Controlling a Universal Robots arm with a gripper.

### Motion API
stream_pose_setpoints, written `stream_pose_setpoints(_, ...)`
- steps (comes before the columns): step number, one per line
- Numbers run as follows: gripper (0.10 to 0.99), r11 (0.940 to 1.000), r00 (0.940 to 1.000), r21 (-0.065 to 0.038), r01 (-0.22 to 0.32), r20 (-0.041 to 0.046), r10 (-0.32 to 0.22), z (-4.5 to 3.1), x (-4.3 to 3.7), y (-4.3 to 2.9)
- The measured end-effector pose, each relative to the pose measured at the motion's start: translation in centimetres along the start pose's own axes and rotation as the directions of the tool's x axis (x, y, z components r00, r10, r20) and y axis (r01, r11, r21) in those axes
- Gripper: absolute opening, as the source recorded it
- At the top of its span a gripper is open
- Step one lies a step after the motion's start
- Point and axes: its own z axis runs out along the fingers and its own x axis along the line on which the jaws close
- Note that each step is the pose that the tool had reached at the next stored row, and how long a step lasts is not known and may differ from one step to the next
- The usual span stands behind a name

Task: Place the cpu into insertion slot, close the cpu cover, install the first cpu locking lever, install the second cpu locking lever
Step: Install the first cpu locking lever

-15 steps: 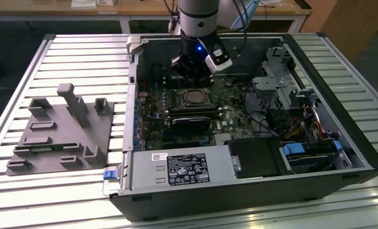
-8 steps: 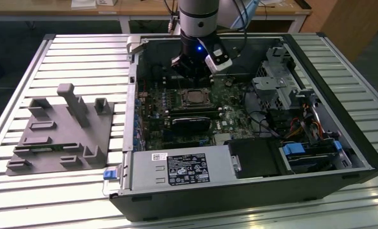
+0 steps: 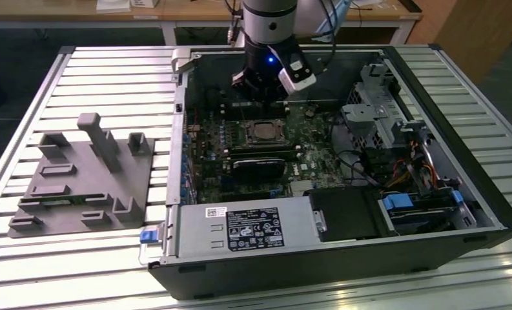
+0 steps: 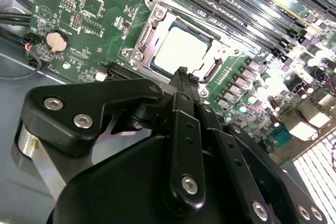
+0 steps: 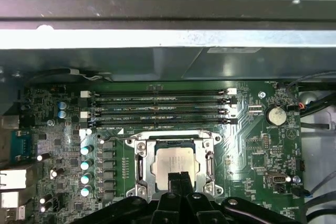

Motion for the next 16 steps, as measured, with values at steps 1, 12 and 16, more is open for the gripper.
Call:
stream_pose_setpoints(1, 0.106, 1.0000, 1.0000, 0.000, 0.000, 0.0000, 0.000, -0.09, 0.00, 0.01)
stream_pose_setpoints(12, 0.106, 1.0000, 1.0000, -0.002, 0.000, -0.0001, 0.000, -0.15, 1.23, -0.04)
stream_pose_setpoints(16, 0.106, 1.0000, 1.0000, -0.005, 0.000, -0.0003, 0.000, -0.19, 2.39, -0.09)
